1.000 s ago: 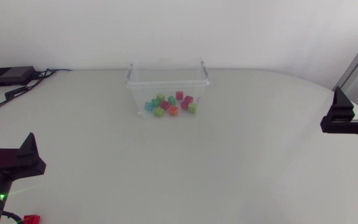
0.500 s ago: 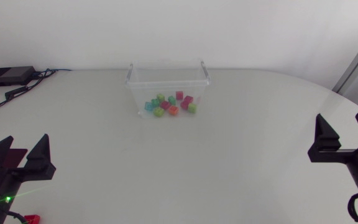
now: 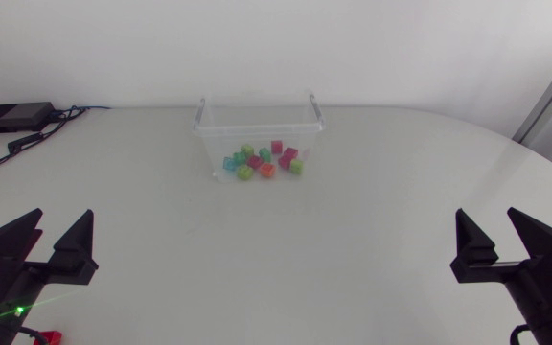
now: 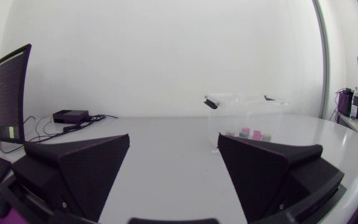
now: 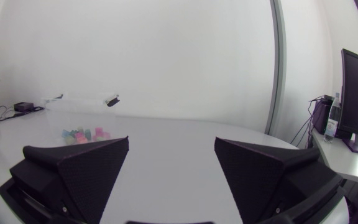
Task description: Pick up the duplo bricks and place them in the container
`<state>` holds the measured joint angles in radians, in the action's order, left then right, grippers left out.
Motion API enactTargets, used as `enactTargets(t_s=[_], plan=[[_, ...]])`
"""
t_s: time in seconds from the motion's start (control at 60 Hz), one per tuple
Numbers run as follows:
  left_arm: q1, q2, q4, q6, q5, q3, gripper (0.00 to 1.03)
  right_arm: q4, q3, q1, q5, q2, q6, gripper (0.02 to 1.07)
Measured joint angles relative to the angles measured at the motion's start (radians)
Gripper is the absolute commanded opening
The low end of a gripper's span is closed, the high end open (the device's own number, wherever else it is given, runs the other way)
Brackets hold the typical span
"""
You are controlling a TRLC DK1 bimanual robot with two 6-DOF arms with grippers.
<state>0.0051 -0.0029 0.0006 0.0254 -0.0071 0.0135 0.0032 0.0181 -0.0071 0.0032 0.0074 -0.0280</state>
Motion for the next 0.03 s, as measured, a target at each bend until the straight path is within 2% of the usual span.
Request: enactTargets(t_s=[0.033], plan=[[0.0, 0.0, 0.0, 0.0, 0.0, 0.0, 0.99, 0.0, 0.0, 0.0, 0.0, -0.002, 0.002, 1.02]])
